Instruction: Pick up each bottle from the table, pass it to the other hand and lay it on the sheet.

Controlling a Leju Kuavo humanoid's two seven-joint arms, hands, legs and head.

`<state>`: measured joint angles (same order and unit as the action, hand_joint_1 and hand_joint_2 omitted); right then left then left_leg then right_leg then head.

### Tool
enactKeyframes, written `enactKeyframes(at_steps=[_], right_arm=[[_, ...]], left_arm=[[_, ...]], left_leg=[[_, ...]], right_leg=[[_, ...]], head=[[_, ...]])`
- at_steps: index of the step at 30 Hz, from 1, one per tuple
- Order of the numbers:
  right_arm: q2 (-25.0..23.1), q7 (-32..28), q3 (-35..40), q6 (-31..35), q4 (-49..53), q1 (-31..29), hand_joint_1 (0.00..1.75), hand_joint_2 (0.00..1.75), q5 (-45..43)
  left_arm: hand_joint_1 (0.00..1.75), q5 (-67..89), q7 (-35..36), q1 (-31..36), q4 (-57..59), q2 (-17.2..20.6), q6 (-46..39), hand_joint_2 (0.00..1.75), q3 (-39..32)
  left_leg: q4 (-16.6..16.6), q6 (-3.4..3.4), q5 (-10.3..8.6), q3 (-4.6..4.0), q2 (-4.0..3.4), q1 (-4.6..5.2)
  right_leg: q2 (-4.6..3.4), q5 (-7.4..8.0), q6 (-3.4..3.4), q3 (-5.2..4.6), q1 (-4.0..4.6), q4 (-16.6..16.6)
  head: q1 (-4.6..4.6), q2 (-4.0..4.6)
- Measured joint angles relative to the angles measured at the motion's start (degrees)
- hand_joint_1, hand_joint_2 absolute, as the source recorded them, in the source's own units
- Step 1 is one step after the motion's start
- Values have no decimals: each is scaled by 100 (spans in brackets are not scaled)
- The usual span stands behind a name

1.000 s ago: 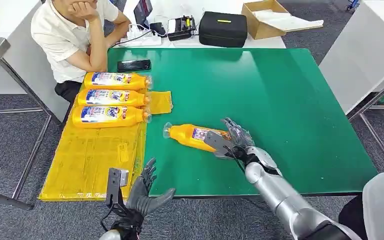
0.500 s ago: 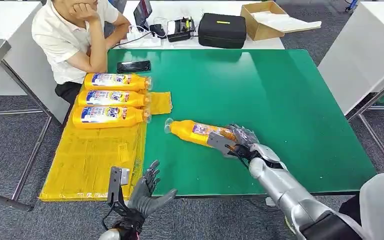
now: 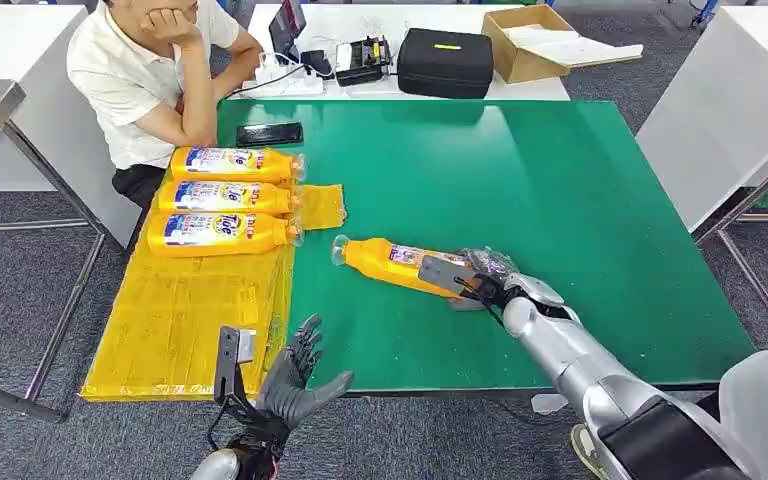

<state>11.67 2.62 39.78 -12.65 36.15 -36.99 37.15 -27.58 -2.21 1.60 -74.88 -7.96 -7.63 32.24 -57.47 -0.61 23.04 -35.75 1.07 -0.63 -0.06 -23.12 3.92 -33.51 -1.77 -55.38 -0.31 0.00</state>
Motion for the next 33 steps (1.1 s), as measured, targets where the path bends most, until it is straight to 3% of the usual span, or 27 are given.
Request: enactKeyframes(at_steps=[7,15,20,33], right_arm=[[68,-755,-439,203,268,399,175,175,-1183],[269,-1442,-1188,461,1990,1742,175,175,-2379],[186,-1556,-1469,522,2757,2344,175,175,-2489],[-295,-2078,-1455,509,3703,3023,175,175,-2480]], left_arm=[[0,336,-554,-100,-174,2,-190,175,44],[0,959,-1475,-174,-509,-24,-481,175,168],[0,981,-1574,-181,-527,-118,-485,175,171],[0,771,-1409,-28,-336,-197,-153,175,171]], left_leg=[[0,0,1,-6,1,0],[1,0,2,-48,13,-1],[2,3,5,-60,11,-1],[5,6,6,-62,7,-3]], right_leg=[[0,0,0,-2,0,0],[5,-3,1,-36,1,-3],[4,-4,1,-50,1,-3],[1,-5,-1,-58,2,-3]], head=[[0,0],[0,0],[0,0],[0,0]])
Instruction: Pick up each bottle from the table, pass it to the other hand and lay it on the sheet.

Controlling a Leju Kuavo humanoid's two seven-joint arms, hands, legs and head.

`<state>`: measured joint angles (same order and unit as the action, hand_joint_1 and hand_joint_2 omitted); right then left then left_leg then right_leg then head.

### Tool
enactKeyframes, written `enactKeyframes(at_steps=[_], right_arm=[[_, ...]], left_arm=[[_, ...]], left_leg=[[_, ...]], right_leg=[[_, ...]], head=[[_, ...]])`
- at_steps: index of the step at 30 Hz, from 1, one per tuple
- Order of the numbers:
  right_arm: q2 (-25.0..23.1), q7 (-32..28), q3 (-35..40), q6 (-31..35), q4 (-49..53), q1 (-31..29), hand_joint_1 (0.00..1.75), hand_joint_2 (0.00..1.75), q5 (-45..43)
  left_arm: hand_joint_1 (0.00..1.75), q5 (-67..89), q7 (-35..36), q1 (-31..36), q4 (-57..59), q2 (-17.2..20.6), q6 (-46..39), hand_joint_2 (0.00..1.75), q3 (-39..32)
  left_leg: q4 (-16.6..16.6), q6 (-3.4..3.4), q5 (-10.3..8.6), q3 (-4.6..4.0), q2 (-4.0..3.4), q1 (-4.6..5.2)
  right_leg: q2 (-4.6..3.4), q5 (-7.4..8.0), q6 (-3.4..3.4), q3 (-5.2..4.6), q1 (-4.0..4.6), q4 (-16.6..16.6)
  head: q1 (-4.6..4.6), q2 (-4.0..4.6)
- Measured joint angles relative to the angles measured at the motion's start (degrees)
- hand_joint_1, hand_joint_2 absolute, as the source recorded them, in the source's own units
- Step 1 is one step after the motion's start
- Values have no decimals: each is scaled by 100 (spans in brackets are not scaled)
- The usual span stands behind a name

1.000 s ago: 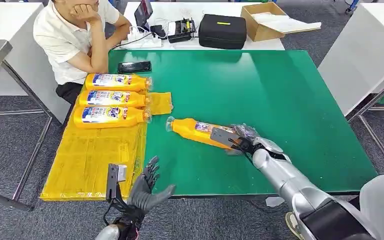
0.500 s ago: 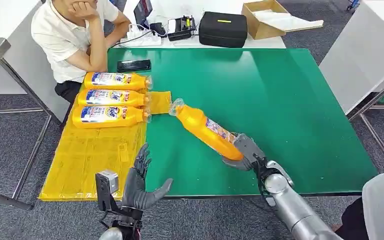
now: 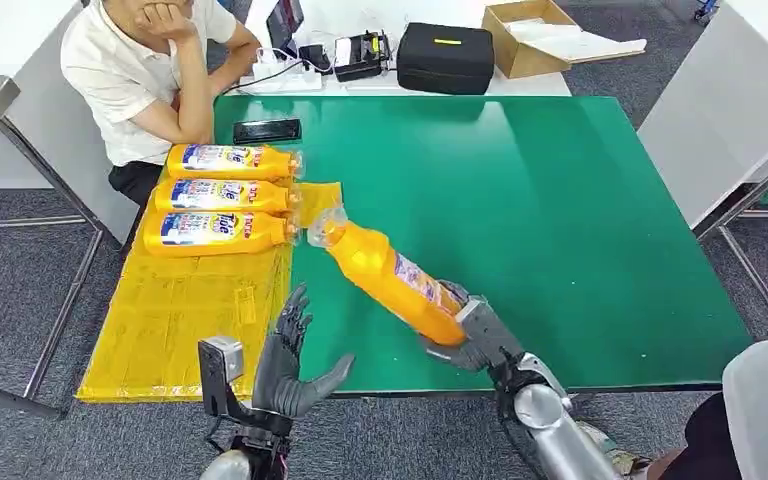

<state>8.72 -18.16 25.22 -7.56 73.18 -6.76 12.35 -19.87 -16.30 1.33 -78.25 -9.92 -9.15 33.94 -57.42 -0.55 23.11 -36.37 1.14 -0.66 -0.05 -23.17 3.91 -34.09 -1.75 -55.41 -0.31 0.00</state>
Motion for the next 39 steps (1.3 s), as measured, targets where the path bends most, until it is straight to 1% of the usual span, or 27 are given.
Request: enactKeyframes(at_steps=[5,11,19,25,30,34,35,36,39], right_arm=[[-297,-149,366,-125,-61,-250,175,175,66],[-566,-238,736,-188,-251,-546,175,175,29],[-623,-291,1069,-273,-477,-699,175,175,-96],[-601,-308,1221,-306,-640,-685,175,175,-166],[-596,-321,1281,-341,-719,-686,175,175,-227],[-599,-328,1316,-400,-763,-699,175,175,-260],[-599,-341,1322,-402,-776,-699,175,175,-260],[-599,-370,1322,-404,-791,-699,175,175,-260],[-605,-424,1324,-404,-846,-718,175,175,-260]], left_arm=[[0,-847,269,218,286,-57,548,175,-7],[0,-1188,253,447,527,-105,677,175,-31],[0,-1418,-9,639,520,-186,817,175,-101],[0,-1431,-330,565,57,-232,830,175,-229],[0,-1515,-357,513,-160,-262,892,175,-350],[0,-1812,-232,504,-162,-262,1176,175,-435],[23,-1916,-141,489,-160,-262,1273,175,-448],[33,-1954,-72,475,-155,-262,1338,175,-448],[33,-1967,2,493,-48,-260,1506,175,-428]], left_leg=[[0,1,-3,-2,-4,0],[-2,-2,-8,-2,4,0],[-2,-2,-6,-5,2,1],[-1,-1,-5,-6,3,0],[-1,0,-5,-7,3,1],[-1,0,-5,-6,2,0],[-1,0,-5,-6,2,0],[-1,0,-5,-7,2,0],[-1,0,-5,-7,2,1]], right_leg=[[0,2,0,0,-1,-1],[3,2,1,2,-1,-2],[2,1,0,-2,-1,-2],[2,1,0,-3,-1,-2],[2,1,0,-3,-1,-2],[1,1,0,-3,-1,-2],[1,1,0,-3,-1,-2],[2,1,0,-5,-1,-2],[1,1,0,-4,-1,-2]], head=[[0,0],[0,0],[0,0],[0,0],[0,0],[0,0],[0,0],[0,0],[0,0]])
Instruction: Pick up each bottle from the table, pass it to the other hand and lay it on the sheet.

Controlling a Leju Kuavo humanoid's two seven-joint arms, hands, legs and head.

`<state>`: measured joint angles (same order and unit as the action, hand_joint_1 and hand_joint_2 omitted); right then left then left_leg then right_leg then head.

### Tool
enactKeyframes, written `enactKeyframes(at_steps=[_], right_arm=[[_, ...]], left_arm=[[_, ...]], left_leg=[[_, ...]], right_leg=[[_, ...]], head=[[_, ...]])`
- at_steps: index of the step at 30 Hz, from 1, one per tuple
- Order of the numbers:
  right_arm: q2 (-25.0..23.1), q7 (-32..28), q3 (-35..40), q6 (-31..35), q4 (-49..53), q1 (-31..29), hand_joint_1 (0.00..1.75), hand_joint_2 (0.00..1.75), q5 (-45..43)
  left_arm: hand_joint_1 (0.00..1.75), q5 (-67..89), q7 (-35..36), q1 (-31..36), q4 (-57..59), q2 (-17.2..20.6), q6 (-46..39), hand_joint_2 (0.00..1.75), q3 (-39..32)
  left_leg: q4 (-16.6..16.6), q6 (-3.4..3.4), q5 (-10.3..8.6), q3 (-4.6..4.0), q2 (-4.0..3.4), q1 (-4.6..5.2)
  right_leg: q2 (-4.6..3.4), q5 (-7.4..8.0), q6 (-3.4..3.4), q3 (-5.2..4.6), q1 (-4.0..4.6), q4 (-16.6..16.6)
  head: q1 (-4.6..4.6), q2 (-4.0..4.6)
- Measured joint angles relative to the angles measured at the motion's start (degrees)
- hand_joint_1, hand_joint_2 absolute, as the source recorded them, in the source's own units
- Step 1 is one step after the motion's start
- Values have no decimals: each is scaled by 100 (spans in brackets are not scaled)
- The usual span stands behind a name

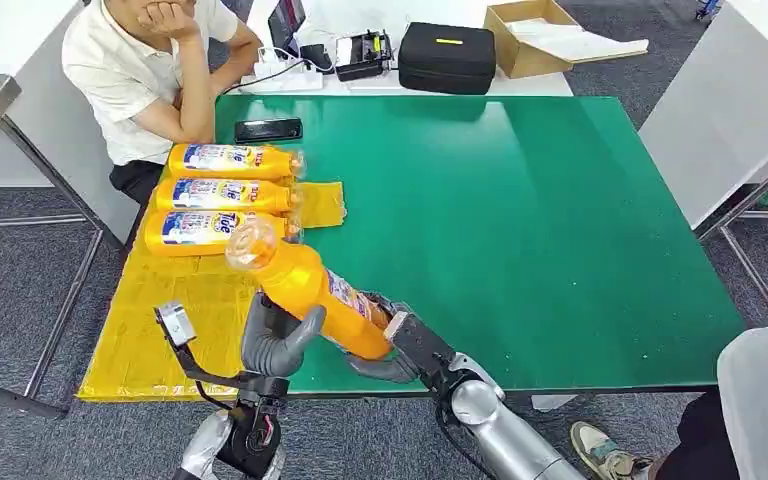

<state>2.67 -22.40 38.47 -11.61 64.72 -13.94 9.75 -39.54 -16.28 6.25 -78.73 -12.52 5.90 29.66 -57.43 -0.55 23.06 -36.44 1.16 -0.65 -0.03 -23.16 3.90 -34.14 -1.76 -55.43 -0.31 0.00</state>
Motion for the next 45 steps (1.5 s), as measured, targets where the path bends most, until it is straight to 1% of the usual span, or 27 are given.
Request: enactKeyframes(at_steps=[1,2,4,5,13,14,15,16,20,21,22,27,28,29,30,31,32,33,34,36,37,38,41,42,43,45], right_arm=[[-4,-9,0,0,-15,-12,175,175,-2],[-4,-22,0,-2,-28,-26,175,175,-2],[-7,-31,2,-7,-55,-42,175,175,0],[-7,-31,2,-7,-68,-45,175,175,0],[-9,-39,4,-26,-149,-90,175,175,0],[-9,-52,2,-46,-160,-90,175,175,0],[-9,-70,2,-77,-170,-91,175,175,-2],[-9,-83,2,-94,-181,-92,175,175,-4],[-13,-85,2,-101,-192,-94,175,175,-2],[-13,-85,2,-109,-192,-92,175,175,-2],[-13,-85,4,-109,-192,-92,175,175,-2],[-15,-85,7,-109,-194,-94,175,175,-2],[-15,-85,7,-109,-194,-94,175,175,-2],[-15,-85,7,-109,-194,-95,175,175,-2],[-15,-85,7,-109,-194,-95,175,175,-2],[-15,-85,9,-120,-197,-96,175,175,-2],[-15,-85,9,-138,-197,-96,175,175,-2],[-15,-85,15,-181,-205,-96,175,175,-9],[-17,-61,37,-212,-223,-108,175,175,-24],[-15,-41,85,-321,-264,-153,175,175,22],[-13,-44,114,-339,-278,-180,175,175,39],[-11,-50,146,-363,-293,-198,175,175,42],[-9,-72,192,-387,-343,-241,175,175,35],[-9,-79,197,-387,-354,-245,138,175,33],[-9,-83,201,-387,-367,-250,19,175,31],[-9,-83,203,-387,-391,-258,19,175,13]], left_arm=[[33,11,-2,0,47,0,45,175,4],[30,33,-19,5,115,0,100,175,13],[30,46,-46,35,212,0,151,175,15],[0,48,-50,49,247,0,159,175,17],[2,177,-72,116,481,0,288,175,52],[9,249,-116,123,509,2,319,175,52],[44,341,-177,130,531,2,328,175,52],[59,484,-266,145,550,2,304,175,52],[59,898,-428,232,616,2,133,175,92],[75,933,-435,249,625,2,111,175,92],[134,946,-444,266,636,2,105,175,92],[136,955,-446,295,656,2,100,175,98],[141,955,-446,296,660,2,98,175,98],[150,955,-446,299,662,2,98,175,98],[89,955,-446,300,662,2,98,175,98],[96,975,-457,311,675,2,96,175,100],[63,1006,-466,312,677,2,94,175,98],[126,1121,-507,333,710,2,83,175,98],[150,1246,-568,353,756,-2,81,175,98],[150,1274,-584,379,808,-37,80,175,90],[164,1246,-577,392,824,-42,100,175,87],[175,1198,-557,406,843,-48,157,175,77],[175,1093,-546,413,898,-50,301,175,20],[175,1060,-544,413,905,-50,341,175,6],[175,1040,-544,412,911,-50,395,175,-4],[175,1019,-544,411,924,-50,457,175,-18]], left_leg=[[0,0,0,0,-1,0],[0,0,0,0,-2,0],[0,0,0,0,0,0],[0,0,0,0,0,0],[0,0,0,0,-1,0],[0,0,0,-1,-1,0],[0,0,0,-1,-1,0],[0,0,0,-1,-1,0],[0,0,0,-1,-1,0],[0,0,0,-1,-1,0],[0,0,0,-1,-1,0],[0,0,0,-1,-1,0],[0,0,0,-1,-1,0],[0,0,0,-1,-1,0],[0,0,0,-1,-1,0],[0,0,0,-1,-1,0],[0,0,0,-1,-2,0],[0,0,0,-1,-1,0],[0,0,0,-1,-1,0],[0,0,0,-1,-1,0],[0,0,0,-1,-1,0],[0,0,0,-1,-2,0],[0,0,-1,-1,-1,0],[0,0,-1,-1,-1,0],[0,0,-1,-1,-1,0],[0,0,0,-1,-1,0]], right_leg=[[-1,0,0,-1,0,0],[-1,0,0,-1,0,0],[0,0,0,0,0,0],[1,0,0,0,0,0],[0,0,0,-2,0,0],[0,0,0,-2,0,0],[0,0,0,-2,0,0],[0,0,0,-2,0,0],[0,0,0,-2,0,0],[-1,0,0,-2,0,0],[-1,0,0,-2,0,0],[0,0,0,-1,0,0],[0,0,0,-2,0,0],[0,0,0,-2,0,0],[0,0,0,-2,0,0],[0,0,0,-2,0,0],[-1,0,0,-2,0,0],[0,0,0,-2,0,0],[-1,0,0,-2,0,0],[-1,0,0,-2,0,0],[-1,0,0,-2,0,0],[-1,0,0,-2,0,0],[-1,1,0,-2,0,0],[-1,0,0,-2,0,0],[-1,0,0,-2,0,0],[-1,0,0,-2,0,0]], head=[[0,0],[0,0],[0,0],[0,0],[0,0],[0,0],[0,0],[0,0],[0,0],[0,0],[0,0],[2,0],[0,0],[0,0],[0,0],[0,0],[0,0],[0,0],[0,0],[0,0],[0,0],[0,0],[0,0],[0,0],[0,0],[0,0]])
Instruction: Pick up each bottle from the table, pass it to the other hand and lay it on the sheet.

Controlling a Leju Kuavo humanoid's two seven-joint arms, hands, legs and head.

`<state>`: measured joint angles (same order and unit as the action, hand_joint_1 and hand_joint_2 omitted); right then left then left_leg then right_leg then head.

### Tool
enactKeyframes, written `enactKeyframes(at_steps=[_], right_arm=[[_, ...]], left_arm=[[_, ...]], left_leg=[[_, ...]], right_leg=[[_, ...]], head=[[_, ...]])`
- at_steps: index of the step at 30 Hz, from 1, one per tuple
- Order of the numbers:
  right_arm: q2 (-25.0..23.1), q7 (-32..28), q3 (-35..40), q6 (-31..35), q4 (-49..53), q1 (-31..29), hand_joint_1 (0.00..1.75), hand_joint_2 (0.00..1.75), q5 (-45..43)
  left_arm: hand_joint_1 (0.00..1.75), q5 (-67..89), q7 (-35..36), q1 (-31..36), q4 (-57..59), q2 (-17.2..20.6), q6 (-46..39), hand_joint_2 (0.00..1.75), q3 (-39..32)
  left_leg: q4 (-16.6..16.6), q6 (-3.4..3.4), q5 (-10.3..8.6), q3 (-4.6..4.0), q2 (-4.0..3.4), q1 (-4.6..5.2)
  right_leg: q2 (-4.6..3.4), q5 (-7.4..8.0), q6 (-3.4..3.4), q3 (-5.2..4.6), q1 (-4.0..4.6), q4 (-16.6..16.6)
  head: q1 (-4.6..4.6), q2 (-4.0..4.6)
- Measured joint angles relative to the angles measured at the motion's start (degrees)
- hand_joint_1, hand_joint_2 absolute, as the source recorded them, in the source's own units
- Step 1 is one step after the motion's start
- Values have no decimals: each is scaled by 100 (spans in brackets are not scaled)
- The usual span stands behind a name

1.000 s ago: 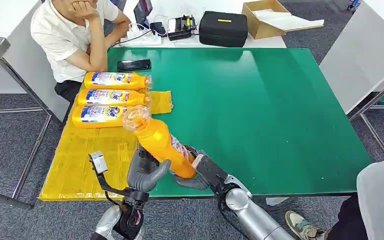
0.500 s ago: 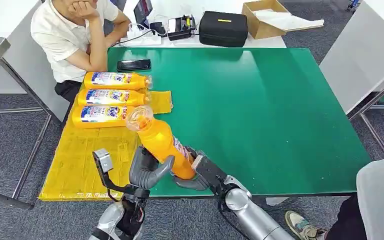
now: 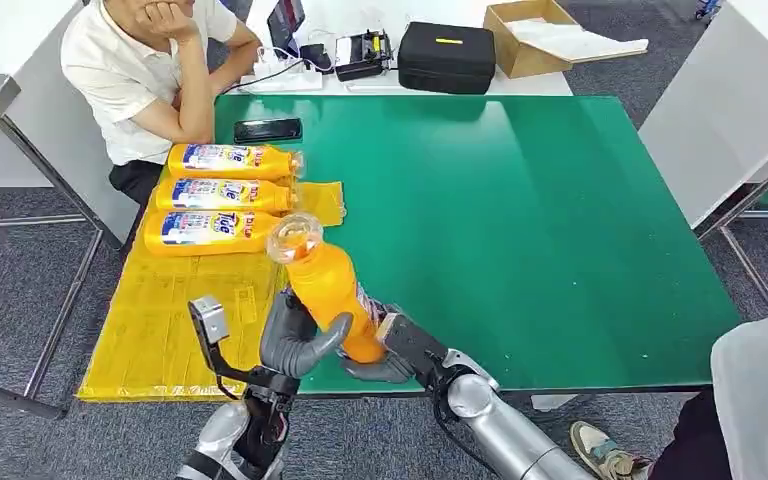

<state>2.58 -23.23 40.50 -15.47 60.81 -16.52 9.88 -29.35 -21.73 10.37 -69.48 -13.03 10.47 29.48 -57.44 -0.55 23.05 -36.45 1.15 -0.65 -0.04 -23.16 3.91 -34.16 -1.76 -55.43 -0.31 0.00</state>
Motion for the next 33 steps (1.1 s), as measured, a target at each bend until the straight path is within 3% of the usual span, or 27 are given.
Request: enactKeyframes(at_steps=[6,7,12,17,23,28,33], right_arm=[[-7,57,17,190,-77,0,19,175,26],[-9,59,24,197,-87,0,0,175,26],[-11,78,35,286,-129,-11,0,175,76],[-57,234,-24,1457,-142,99,0,175,827],[-79,798,-578,3415,-109,278,0,175,2709],[79,1188,-1308,4233,-59,486,0,175,4027],[223,1375,-2045,4441,44,705,0,175,4507]], left_arm=[[175,236,-39,-8,4,0,-57,175,4],[175,236,-39,-8,2,0,-59,175,7],[175,390,-74,-13,2,0,-155,175,11],[175,1240,-190,-77,-217,20,-698,175,24],[175,2315,-118,-377,-811,212,-1100,175,-2],[175,3136,-120,-536,-1241,384,-1296,175,-113],[175,3764,-94,-560,-1436,496,-1544,175,-201]], left_leg=[[0,0,1,-1,0,0],[0,0,1,-1,0,0],[0,0,0,-1,0,0],[0,0,0,-2,0,0],[0,0,1,-5,1,0],[0,0,1,-5,4,1],[0,0,1,-5,2,1]], right_leg=[[0,0,0,-1,0,0],[0,0,0,-1,0,0],[0,0,0,0,0,0],[0,0,0,0,0,0],[1,-1,0,-5,0,0],[3,-1,0,-3,-1,1],[1,0,0,-3,-1,1]], head=[[0,0],[0,0],[0,0],[0,0],[0,0],[0,0],[0,0]])
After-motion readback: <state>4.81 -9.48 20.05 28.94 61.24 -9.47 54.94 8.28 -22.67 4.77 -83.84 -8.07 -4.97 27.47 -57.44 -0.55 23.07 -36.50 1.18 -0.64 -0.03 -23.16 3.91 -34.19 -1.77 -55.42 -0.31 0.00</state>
